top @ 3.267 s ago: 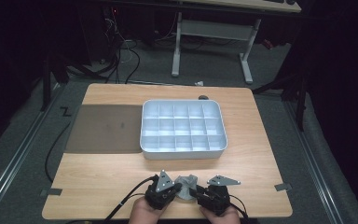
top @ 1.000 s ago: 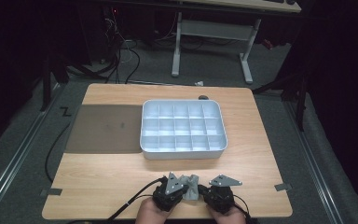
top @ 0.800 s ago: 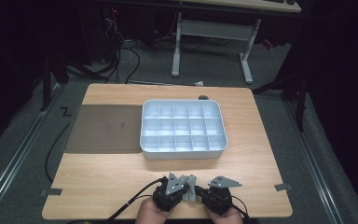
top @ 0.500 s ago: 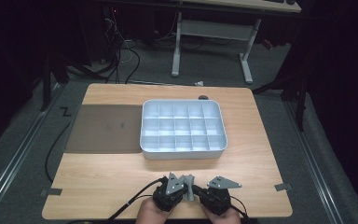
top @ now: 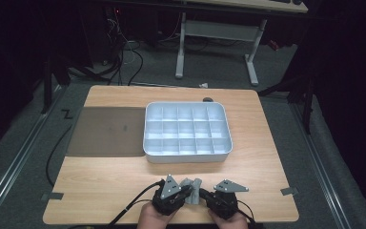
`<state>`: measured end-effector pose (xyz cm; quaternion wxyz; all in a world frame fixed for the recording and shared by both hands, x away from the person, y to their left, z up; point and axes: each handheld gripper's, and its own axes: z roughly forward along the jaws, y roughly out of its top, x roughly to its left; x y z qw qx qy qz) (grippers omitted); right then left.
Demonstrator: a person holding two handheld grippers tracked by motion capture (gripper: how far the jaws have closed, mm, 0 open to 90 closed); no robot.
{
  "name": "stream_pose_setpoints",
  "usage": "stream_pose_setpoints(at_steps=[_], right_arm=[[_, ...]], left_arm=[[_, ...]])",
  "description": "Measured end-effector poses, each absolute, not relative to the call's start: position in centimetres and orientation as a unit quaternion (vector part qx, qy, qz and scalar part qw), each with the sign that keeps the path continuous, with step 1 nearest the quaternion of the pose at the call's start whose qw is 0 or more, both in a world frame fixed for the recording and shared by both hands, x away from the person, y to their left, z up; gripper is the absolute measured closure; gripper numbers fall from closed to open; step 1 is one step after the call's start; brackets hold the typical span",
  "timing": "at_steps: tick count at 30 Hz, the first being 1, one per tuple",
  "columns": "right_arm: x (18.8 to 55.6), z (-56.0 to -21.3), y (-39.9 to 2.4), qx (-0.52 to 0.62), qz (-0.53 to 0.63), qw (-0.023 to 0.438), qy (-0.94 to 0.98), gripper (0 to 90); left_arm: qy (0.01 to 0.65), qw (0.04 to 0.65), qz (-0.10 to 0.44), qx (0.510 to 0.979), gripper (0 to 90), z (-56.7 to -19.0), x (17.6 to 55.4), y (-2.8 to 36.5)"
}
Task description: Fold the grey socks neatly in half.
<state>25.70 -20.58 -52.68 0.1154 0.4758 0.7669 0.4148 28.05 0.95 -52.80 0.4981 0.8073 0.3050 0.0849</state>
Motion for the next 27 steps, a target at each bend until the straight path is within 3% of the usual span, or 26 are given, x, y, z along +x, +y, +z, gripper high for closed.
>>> stream_pose_setpoints(at_steps=[10, 19, 27], right_arm=[[25.6, -52.7, -20.6, 0.474, 0.413, 0.115, 0.769, 90.0], [25.6, -52.6, -20.5, 0.472, 0.414, 0.115, 0.770, 90.0], [25.5, -52.4, -20.7, 0.473, 0.417, 0.118, 0.767, 90.0]], left_arm=[[0.338, 0.513, 0.107, 0.782, 76.0, -51.9, 28.9, 3.4], [0.352, 0.457, 0.107, 0.810, 83.7, -53.2, 29.7, 3.2], [0.333, 0.451, 0.096, 0.822, 85.4, -53.1, 29.0, 2.4]])
